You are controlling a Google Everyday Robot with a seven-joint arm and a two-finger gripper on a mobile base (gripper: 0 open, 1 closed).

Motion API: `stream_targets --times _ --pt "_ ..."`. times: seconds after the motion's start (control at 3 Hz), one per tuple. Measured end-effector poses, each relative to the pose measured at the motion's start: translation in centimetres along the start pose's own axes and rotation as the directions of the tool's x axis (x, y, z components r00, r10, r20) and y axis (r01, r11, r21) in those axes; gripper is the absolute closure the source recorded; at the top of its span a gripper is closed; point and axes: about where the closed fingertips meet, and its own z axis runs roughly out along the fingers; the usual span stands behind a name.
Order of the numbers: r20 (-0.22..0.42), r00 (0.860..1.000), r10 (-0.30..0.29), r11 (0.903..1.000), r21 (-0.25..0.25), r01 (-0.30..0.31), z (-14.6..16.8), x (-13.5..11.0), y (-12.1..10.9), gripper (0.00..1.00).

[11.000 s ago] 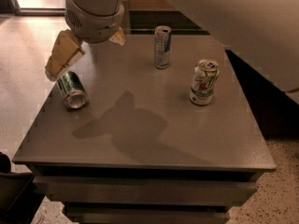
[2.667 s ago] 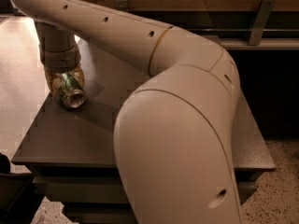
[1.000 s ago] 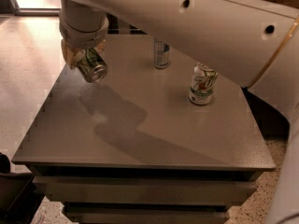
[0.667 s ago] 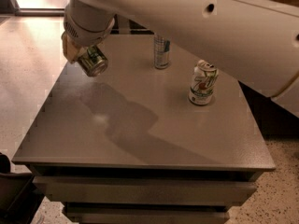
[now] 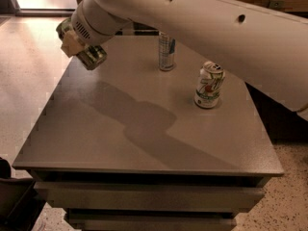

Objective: Place green can upright

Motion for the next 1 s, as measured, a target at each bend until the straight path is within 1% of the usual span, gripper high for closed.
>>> stream_targets --times 0.33,0.67,1.0 --pt "0.087 0.996 -0.017 0.9996 -0.023 0.019 0.8 -0.5 0.4 1.00" --pt "0.154 0.988 -0.014 0.9994 -0.029 0.019 1.4 -0.2 0.9 1.00" --pt "0.201 0.980 0.003 0.9993 -0.037 0.004 2.6 0.4 1.5 1.00"
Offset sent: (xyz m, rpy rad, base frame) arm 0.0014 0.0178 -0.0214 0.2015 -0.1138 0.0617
